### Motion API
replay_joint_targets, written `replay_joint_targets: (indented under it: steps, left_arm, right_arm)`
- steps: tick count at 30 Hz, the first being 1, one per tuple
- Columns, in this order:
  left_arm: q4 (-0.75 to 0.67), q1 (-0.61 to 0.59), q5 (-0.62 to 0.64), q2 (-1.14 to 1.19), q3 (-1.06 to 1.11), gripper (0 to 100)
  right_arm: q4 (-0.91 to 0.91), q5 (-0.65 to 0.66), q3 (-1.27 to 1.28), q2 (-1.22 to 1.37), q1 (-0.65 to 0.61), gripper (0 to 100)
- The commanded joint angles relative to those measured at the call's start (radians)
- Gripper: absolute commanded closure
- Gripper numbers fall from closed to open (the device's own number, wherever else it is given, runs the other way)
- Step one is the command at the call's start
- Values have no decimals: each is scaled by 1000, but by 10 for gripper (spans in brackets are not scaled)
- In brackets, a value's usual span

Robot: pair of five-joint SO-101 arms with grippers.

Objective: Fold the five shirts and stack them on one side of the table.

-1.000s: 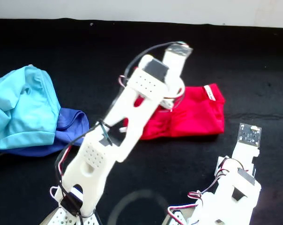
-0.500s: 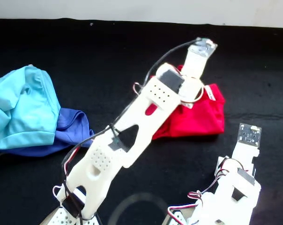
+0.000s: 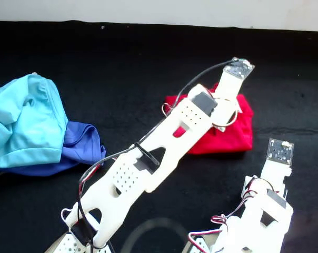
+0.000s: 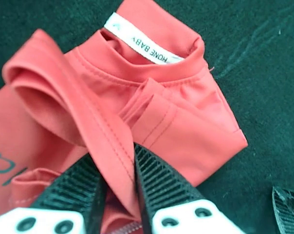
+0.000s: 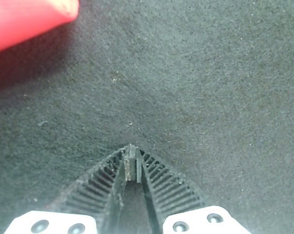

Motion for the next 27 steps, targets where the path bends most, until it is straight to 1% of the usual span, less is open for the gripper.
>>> replay_joint_targets:
  steps: [1,15,24,27]
  left_arm:
    - [-52,4,-3,4,-38,991]
    - [-72,2,-5,5,-42,990]
    - [-58,31,-3,12,-298,990]
    - [-77,51,-5,15,-308,990]
  right_arm:
    - [-21,-9,8,16,5,992]
    - [-22,-9,8,16,5,992]
    - [-22,-11,8,16,5,992]
    - [-22,-11,8,16,5,992]
